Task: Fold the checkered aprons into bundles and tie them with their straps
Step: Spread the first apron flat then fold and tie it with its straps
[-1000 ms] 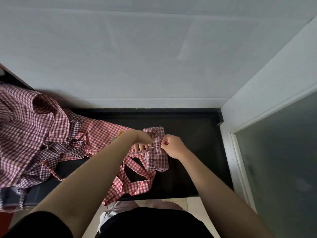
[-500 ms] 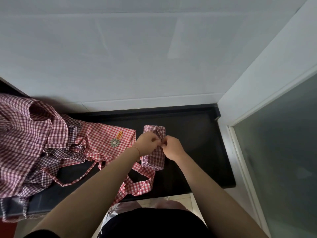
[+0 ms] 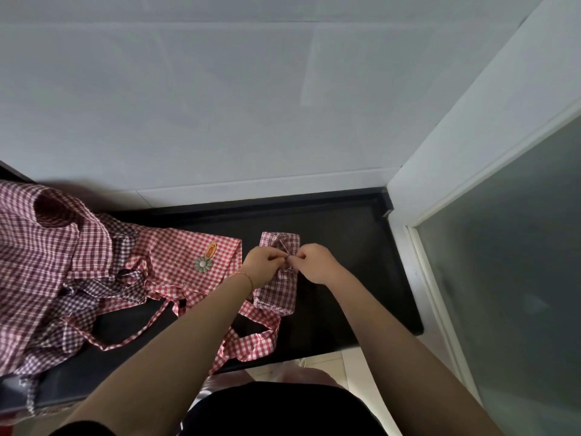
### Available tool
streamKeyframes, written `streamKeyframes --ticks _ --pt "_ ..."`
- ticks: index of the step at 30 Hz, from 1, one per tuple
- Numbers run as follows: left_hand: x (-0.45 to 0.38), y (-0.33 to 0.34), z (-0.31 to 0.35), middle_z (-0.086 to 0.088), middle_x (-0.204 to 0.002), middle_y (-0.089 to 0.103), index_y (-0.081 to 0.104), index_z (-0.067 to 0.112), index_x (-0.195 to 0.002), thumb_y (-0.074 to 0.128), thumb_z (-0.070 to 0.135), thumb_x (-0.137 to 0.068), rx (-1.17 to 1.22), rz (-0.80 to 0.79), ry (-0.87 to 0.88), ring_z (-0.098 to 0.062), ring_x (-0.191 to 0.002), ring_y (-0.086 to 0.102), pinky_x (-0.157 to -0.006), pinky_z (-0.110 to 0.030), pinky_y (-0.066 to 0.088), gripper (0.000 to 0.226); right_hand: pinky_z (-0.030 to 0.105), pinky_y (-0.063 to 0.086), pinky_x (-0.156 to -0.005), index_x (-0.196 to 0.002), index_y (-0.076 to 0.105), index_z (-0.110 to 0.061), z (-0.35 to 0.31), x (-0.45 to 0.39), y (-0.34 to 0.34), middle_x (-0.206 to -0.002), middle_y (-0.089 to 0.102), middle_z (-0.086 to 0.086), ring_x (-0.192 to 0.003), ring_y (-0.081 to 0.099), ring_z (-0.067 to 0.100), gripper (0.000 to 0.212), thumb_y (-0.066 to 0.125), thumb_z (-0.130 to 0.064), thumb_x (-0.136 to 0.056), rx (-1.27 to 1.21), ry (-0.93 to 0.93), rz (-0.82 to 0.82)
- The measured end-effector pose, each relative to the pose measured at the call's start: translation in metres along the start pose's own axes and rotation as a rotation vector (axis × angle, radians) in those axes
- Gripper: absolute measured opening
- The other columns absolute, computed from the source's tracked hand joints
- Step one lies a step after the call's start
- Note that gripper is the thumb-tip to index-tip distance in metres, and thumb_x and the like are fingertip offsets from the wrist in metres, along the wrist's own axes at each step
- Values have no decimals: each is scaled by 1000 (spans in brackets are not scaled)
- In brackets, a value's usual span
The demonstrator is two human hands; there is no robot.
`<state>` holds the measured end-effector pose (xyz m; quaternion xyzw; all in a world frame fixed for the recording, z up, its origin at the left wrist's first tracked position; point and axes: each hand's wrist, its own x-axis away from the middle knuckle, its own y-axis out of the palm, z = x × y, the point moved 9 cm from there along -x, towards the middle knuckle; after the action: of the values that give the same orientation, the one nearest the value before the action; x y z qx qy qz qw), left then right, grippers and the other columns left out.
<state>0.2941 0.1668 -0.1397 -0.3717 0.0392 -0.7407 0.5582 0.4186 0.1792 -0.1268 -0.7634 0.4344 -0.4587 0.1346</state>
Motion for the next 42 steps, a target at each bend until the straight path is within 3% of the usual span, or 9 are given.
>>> streamKeyframes --ticks 4,10,13,16,21,28,34,37,42 --pt "-3 -2 -8 5 -76 67 75 15 -111 60 18 -99 42 41 -11 -6 -57 51 -48 -11 41 20 34 51 -76 -101 69 -8 -14 0 2 -91 64 7 -83 61 20 27 52 -29 -102 -72 -20 -62" --pt "-4 8 -3 -3 -81 67 72 9 -101 63 16 -96 9 -56 20 -12 -68 58 -61 -18 48 13 35 52 -69 -88 69 -5 -21 -3 -1 -80 64 9 -72 61 20 27 57 -27 -99 -119 -40 -21" --pt "-6 5 -14 -4 -73 62 71 8 -96 59 22 -99 56 -34 -59 -11 -58 52 -53 -18 45 19 17 51 -69 -96 74 -17 -29 -2 -15 -90 70 -5 -80 64 6 24 52 -11 -99 -377 -75 98" --pt "-9 4 -13 -1 -87 64 71 9 -111 53 21 -102 36 -111 -36 -17 -74 58 -65 -22 48 23 6 44 -69 -107 75 -19 -26 -2 -21 -107 70 -7 -86 59 0 31 48 -6 -99 -145 -147 173" --pt "-10 -1 -12 -8 -90 66 72 14 -114 53 15 -101 125 -176 -20 -15 -78 56 -71 -23 48 23 27 52 -88 -108 74 -17 -24 4 -5 -107 71 2 -96 64 14 20 59 -13 -96 139 -244 200" --pt "-10 -1 -16 -2 -77 67 74 15 -105 57 17 -99 165 -198 -79 -9 -68 57 -68 -20 45 18 28 47 -93 -112 67 -11 -37 8 8 -111 65 5 -105 59 19 18 54 -13 -99 369 -422 224" --pt "-9 -2 -21 0 -71 65 72 9 -95 63 24 -96 156 -122 -119 -8 -62 55 -61 -19 46 18 27 50 -86 -93 60 -18 -17 5 4 -99 55 -6 -89 55 9 7 59 -12 -96 272 -290 144" --pt "-9 -1 -19 -3 -92 71 68 16 -97 66 19 -93 190 -100 -87 -13 -80 65 -77 -25 55 5 21 50 -78 -96 58 -19 -18 7 4 -96 57 -7 -85 59 7 11 66 -12 -91 74 -254 146" --pt "-5 -3 -20 -2 -100 73 62 17 -106 73 13 -87 295 -73 -61 -17 -95 70 -94 -37 56 23 20 50 -78 -94 54 -24 -21 4 12 -98 58 -6 -92 59 9 18 67 -12 -91 33 -234 109"
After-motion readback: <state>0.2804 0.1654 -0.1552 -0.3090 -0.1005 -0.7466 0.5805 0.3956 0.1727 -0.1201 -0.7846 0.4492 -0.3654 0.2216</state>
